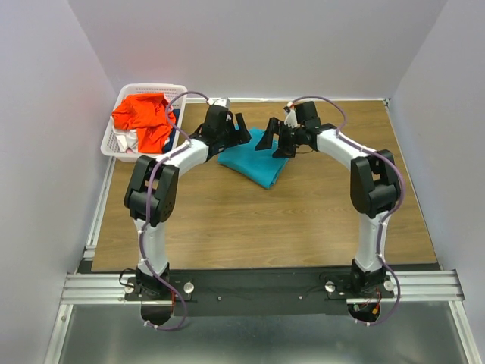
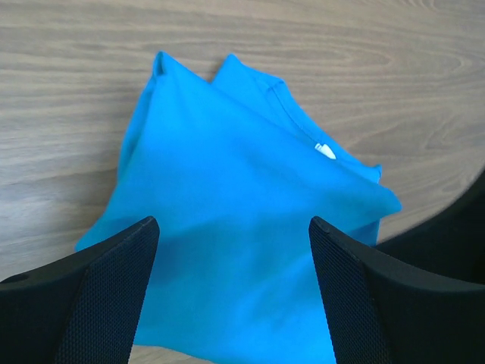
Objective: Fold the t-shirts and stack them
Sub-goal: Fold the tshirt, then neatly place the folded tshirt to the corner
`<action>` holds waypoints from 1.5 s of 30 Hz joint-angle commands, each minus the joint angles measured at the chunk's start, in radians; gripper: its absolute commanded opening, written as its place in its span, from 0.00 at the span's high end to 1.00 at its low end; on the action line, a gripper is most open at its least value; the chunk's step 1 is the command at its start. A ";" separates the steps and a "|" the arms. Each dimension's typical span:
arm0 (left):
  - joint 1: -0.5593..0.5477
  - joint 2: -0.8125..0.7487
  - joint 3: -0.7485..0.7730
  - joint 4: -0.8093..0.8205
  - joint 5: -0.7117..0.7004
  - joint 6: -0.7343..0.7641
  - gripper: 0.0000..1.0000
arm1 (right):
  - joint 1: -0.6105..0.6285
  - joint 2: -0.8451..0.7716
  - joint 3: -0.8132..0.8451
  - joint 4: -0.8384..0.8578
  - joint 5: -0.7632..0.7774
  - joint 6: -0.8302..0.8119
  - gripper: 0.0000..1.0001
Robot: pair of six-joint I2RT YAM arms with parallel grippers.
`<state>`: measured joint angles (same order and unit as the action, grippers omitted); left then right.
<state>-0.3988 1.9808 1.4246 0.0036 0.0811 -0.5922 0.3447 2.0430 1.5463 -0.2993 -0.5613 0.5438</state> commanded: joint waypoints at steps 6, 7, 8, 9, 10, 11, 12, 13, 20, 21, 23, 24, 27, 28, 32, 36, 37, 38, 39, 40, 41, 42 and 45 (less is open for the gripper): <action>-0.008 0.116 0.013 0.047 0.086 0.014 0.12 | -0.068 0.180 0.097 0.006 0.147 0.012 0.00; -0.008 0.127 0.011 0.044 0.085 0.017 0.12 | -0.075 0.189 0.094 0.006 0.147 0.001 0.00; -0.008 0.145 0.010 0.039 0.089 0.019 0.12 | -0.076 0.207 0.094 0.005 0.150 -0.010 0.00; -0.008 0.151 0.005 0.038 0.098 0.023 0.12 | -0.079 0.213 0.090 0.003 0.156 -0.018 0.00; -0.008 0.156 -0.003 0.039 0.112 0.025 0.12 | -0.081 0.218 0.090 0.002 0.165 -0.033 0.00; -0.011 0.159 -0.021 0.039 0.111 0.025 0.12 | -0.082 0.221 0.090 0.000 0.172 -0.039 0.00; -0.012 0.158 -0.033 0.038 0.108 0.031 0.12 | -0.084 0.223 0.090 -0.001 0.178 -0.045 0.00; -0.018 0.153 -0.052 0.038 0.085 0.032 0.12 | -0.085 0.220 0.090 -0.003 0.188 -0.065 0.00; -0.069 -0.020 -0.282 0.049 0.025 0.011 0.12 | -0.084 0.090 0.049 -0.043 0.207 -0.176 0.00; -0.081 -0.087 -0.335 0.047 0.013 0.014 0.12 | -0.084 0.065 0.038 -0.046 0.205 -0.186 0.00; -0.109 -0.195 -0.407 0.047 -0.036 0.009 0.12 | -0.082 -0.029 -0.021 -0.046 0.193 -0.217 0.00; -0.113 -0.229 -0.426 0.045 -0.043 0.006 0.12 | -0.082 -0.067 -0.049 -0.046 0.195 -0.222 0.00; -0.120 -0.338 -0.473 0.045 -0.060 -0.018 0.12 | -0.075 -0.193 -0.150 -0.044 0.228 -0.211 0.00; -0.123 -0.356 -0.480 0.045 -0.066 -0.018 0.12 | -0.073 -0.219 -0.173 -0.044 0.235 -0.211 0.00; -0.124 -0.378 -0.472 0.049 -0.104 -0.021 0.12 | -0.053 -0.311 -0.310 -0.043 0.242 -0.174 0.00; -0.123 -0.295 -0.411 0.052 -0.113 -0.003 0.12 | -0.035 -0.308 -0.344 -0.041 0.262 -0.157 0.00; -0.123 -0.274 -0.374 0.047 -0.115 0.000 0.12 | -0.032 -0.302 -0.347 -0.037 0.261 -0.154 0.00; -0.118 -0.254 -0.357 0.027 -0.122 0.000 0.12 | -0.023 -0.282 -0.345 -0.038 0.259 -0.150 0.00; -0.115 -0.225 -0.336 0.024 -0.129 -0.001 0.12 | -0.018 -0.271 -0.344 -0.038 0.259 -0.150 0.00; -0.112 -0.211 -0.331 0.026 -0.153 -0.004 0.12 | -0.015 -0.247 -0.336 -0.034 0.267 -0.140 0.00; -0.098 -0.198 -0.323 0.027 -0.162 -0.004 0.12 | -0.009 -0.233 -0.331 -0.034 0.271 -0.139 0.00; -0.092 -0.166 -0.308 0.030 -0.167 0.000 0.12 | -0.007 -0.219 -0.325 -0.032 0.277 -0.137 0.00; -0.058 -0.102 -0.271 0.019 -0.159 0.005 0.12 | -0.004 -0.166 -0.302 -0.032 0.317 -0.110 0.00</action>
<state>-0.4957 1.8133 1.1084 0.0460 -0.0341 -0.6022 0.3328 1.8206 1.2171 -0.3317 -0.3115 0.3992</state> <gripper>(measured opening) 0.884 0.998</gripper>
